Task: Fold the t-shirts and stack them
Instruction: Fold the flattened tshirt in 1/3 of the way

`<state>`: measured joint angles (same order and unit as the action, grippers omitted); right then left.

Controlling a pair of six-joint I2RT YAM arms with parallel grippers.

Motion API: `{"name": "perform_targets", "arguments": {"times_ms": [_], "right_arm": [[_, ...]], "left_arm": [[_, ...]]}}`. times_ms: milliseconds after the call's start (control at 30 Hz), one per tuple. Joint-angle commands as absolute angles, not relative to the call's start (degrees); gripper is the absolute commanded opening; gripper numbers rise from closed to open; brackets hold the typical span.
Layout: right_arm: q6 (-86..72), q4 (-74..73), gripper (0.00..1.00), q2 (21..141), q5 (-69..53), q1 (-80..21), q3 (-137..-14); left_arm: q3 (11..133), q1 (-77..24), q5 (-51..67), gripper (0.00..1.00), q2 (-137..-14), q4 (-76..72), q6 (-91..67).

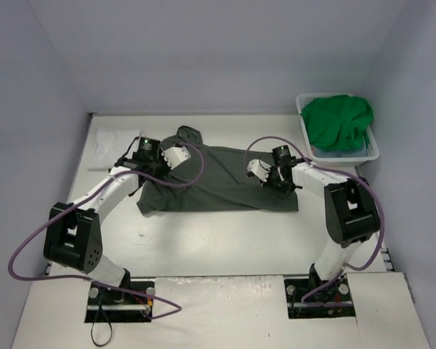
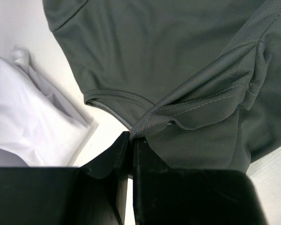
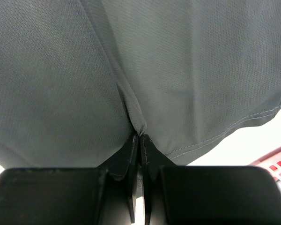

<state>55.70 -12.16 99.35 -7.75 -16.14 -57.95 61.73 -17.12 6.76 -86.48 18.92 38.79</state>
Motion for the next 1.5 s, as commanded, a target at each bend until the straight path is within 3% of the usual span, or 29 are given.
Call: {"name": "perform_targets", "arguments": {"times_ms": [0,233,1067,1233,1467], "right_arm": [[56.34,-10.2,0.0,99.84,-6.5,-15.03,-61.34],[56.08,-8.7,0.0,102.65,-6.24,-13.54,-63.1],[55.9,-4.57,0.0,108.98,-6.5,-11.51,-63.46],[55.46,-3.96,0.22,109.07,-5.89,-10.72,-63.11],[53.88,-0.62,0.25,109.77,-2.65,-10.11,-62.23]], "left_arm": [[66.09,-16.61,7.82,0.0,-87.27,15.56,39.9],[68.81,-16.52,8.09,0.07,-92.02,15.38,40.25],[88.33,-14.85,7.91,0.12,-117.77,17.23,44.21],[88.16,-14.85,7.39,0.35,-120.23,16.88,43.07],[83.51,-14.85,6.5,0.36,-120.06,14.59,42.45]]}}
